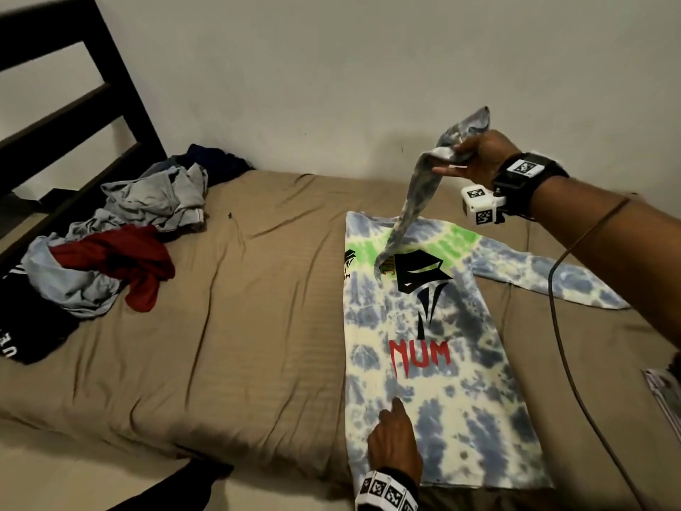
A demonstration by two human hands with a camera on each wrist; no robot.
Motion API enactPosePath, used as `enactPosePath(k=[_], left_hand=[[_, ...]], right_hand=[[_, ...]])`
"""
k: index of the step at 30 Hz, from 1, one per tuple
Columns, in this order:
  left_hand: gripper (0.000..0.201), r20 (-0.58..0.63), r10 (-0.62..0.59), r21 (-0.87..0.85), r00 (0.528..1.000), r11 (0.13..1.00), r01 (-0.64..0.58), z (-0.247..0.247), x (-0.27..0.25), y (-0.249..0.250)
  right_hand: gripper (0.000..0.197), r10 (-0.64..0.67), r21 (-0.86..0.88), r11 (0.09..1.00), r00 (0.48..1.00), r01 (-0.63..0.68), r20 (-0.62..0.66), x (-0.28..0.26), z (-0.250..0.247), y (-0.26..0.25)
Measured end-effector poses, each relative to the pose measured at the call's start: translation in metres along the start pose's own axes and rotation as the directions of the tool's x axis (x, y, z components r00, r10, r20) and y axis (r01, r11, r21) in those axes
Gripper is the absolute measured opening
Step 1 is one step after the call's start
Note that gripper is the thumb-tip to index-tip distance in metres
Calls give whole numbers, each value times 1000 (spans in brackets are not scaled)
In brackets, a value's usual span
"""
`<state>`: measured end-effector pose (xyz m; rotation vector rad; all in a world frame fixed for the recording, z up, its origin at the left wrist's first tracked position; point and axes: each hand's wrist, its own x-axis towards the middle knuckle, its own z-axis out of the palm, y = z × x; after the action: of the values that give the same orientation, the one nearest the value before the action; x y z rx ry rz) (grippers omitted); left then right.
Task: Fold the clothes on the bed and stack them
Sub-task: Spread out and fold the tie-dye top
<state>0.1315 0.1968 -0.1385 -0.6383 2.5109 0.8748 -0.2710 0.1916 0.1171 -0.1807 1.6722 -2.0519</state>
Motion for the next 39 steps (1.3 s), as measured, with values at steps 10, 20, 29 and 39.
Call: enactPosePath(k=[10,20,29,39], left_hand=[[70,-114,-117,-177,987,980,95,-9,5,18],[69,-112,-69,-230,991,972,41,-3,8,17],[76,57,-114,-156,992,980,122,-3,1,-24],[82,81,-371,-633,925,697,335,43,-3,-104]], right_hand=[[50,-62,-72,996,998,60,-17,22,-2,-21],[64,-125,-138,983,992,123,-2,27,4,-51],[41,-46,-620,759,933,-200,-357,27,-108,24],[20,382,-410,650,742,-640,-551,-196,-151,267]])
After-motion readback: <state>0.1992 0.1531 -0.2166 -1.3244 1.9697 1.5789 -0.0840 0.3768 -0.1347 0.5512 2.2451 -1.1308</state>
